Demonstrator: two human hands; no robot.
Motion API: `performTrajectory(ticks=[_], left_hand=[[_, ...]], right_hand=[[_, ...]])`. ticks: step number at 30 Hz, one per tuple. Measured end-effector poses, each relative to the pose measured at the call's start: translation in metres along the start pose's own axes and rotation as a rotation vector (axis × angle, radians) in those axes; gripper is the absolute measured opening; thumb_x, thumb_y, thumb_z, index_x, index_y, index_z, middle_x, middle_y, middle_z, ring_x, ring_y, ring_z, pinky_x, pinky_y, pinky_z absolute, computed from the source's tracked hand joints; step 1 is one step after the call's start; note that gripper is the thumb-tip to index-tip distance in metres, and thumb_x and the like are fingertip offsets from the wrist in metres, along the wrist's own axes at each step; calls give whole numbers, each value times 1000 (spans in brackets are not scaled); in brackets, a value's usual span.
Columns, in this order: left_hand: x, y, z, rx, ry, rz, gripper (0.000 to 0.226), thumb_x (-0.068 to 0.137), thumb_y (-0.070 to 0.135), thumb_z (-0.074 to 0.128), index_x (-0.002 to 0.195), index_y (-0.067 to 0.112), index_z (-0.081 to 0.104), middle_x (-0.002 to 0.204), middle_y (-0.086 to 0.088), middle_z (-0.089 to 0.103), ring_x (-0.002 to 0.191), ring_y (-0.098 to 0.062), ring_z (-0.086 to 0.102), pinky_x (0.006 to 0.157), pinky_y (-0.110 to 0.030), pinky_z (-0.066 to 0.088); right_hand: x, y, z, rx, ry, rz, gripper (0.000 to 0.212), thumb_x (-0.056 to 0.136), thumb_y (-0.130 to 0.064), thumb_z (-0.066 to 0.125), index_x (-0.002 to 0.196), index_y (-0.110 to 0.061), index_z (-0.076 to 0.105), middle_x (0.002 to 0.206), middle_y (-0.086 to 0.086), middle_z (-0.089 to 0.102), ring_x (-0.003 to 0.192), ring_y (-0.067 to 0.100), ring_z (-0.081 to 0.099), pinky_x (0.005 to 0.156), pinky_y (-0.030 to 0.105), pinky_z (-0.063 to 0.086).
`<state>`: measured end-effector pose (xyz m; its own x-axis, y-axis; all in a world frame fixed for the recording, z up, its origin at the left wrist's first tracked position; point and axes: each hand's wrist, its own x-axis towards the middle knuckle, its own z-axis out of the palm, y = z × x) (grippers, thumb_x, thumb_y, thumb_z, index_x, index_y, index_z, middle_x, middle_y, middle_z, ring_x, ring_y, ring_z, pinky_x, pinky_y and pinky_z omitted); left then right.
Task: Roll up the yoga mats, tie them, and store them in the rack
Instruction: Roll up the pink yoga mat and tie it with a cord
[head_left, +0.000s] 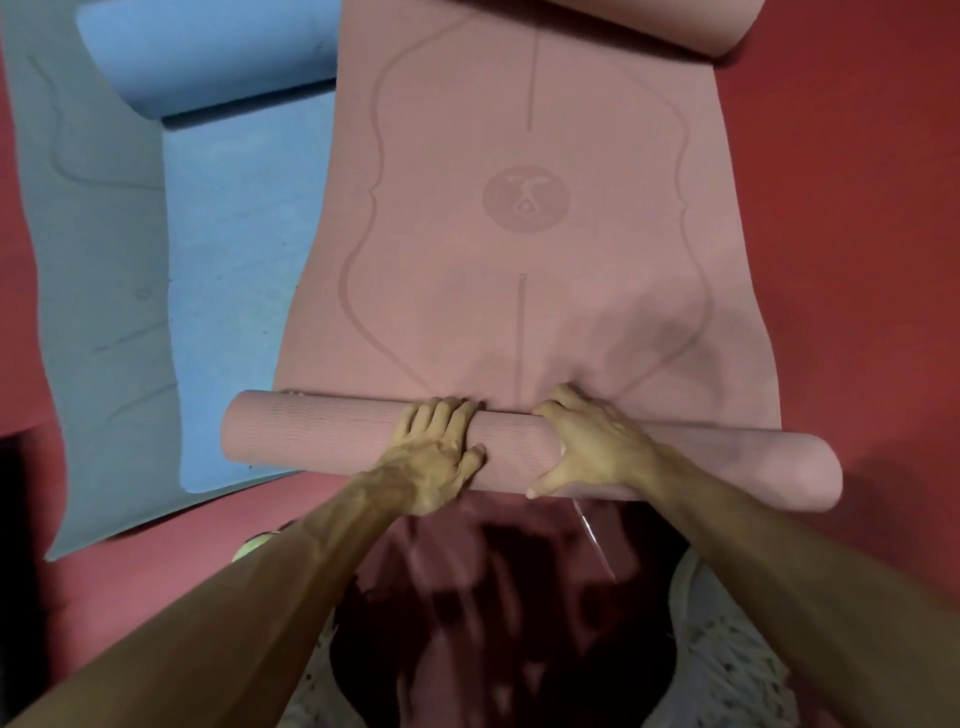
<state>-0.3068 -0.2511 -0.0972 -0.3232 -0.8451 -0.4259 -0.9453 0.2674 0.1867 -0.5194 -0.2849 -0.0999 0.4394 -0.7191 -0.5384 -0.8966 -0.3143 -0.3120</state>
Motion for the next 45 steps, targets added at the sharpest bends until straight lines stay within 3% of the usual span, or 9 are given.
performTrajectory(ticks=[6, 10, 17, 22, 26, 32, 36, 39, 45], left_hand=[[26, -4, -8, 5, -75, -52, 71, 93, 57, 8, 153, 20, 1, 161, 3, 1, 147, -13, -6, 118, -39, -7], [43, -7, -13, 44, -62, -51, 96, 66, 63, -15, 153, 23, -4, 161, 7, -5, 147, -12, -9, 117, -41, -7], [66, -14, -20, -25, 5, -70, 62, 100, 47, 20, 154, 24, 2, 161, 9, -2, 147, -9, -6, 119, -41, -3], [86, -20, -23, -84, 112, -68, 54, 100, 46, 25, 147, 21, 28, 155, 3, 22, 144, -13, 16, 118, -40, 8], [97, -20, -32, -69, 272, -64, 37, 99, 35, 30, 115, 15, 56, 120, -6, 53, 115, -24, 49, 97, -39, 33], [96, -17, -40, 41, 383, -207, 57, 81, 37, 12, 80, 9, 61, 88, -12, 65, 87, -32, 57, 86, -39, 34], [96, -10, -39, 40, 322, -266, 36, 91, 29, 31, 87, 10, 61, 96, -10, 65, 94, -31, 56, 83, -40, 35], [81, -5, -34, 86, 325, -217, 47, 88, 32, 19, 81, 13, 62, 84, -8, 64, 84, -31, 59, 79, -40, 38], [58, 1, -26, 58, 381, -186, 50, 93, 35, 22, 108, 14, 65, 104, -5, 67, 100, -28, 59, 100, -45, 37]], right_hand=[[-11, -15, 19, -241, 307, -19, 113, 46, -73, 76, 136, -11, 47, 123, 7, 53, 109, 28, 53, 99, 44, 39], [-18, -29, 42, -232, 419, 49, 120, 44, -67, 80, 140, -4, 44, 132, 16, 52, 121, 33, 51, 105, 54, 37], [-4, -23, 44, -275, 525, 68, 119, 44, -66, 81, 139, -5, 44, 133, 17, 52, 124, 36, 49, 107, 56, 34], [18, -17, 26, -249, 449, 144, 124, 29, -74, 79, 132, -11, 51, 122, 10, 58, 109, 30, 55, 99, 50, 39], [32, -8, 5, -242, 334, 105, 118, 46, -73, 76, 142, -21, 33, 135, 3, 47, 121, 25, 46, 106, 41, 27], [48, 2, -19, -194, 230, 84, 100, 51, -65, 76, 134, -26, 36, 133, 1, 50, 123, 25, 46, 104, 41, 34], [58, 10, -41, -96, 127, 57, 94, 50, -66, 78, 126, -22, 43, 121, -1, 58, 111, 24, 56, 88, 34, 42], [64, 12, -53, -61, 8, 66, 101, 51, -66, 80, 133, -23, 39, 120, -3, 59, 108, 23, 57, 79, 30, 39], [62, 11, -56, -60, -24, 84, 100, 51, -63, 80, 133, -22, 40, 119, 0, 61, 106, 25, 58, 81, 33, 44]])
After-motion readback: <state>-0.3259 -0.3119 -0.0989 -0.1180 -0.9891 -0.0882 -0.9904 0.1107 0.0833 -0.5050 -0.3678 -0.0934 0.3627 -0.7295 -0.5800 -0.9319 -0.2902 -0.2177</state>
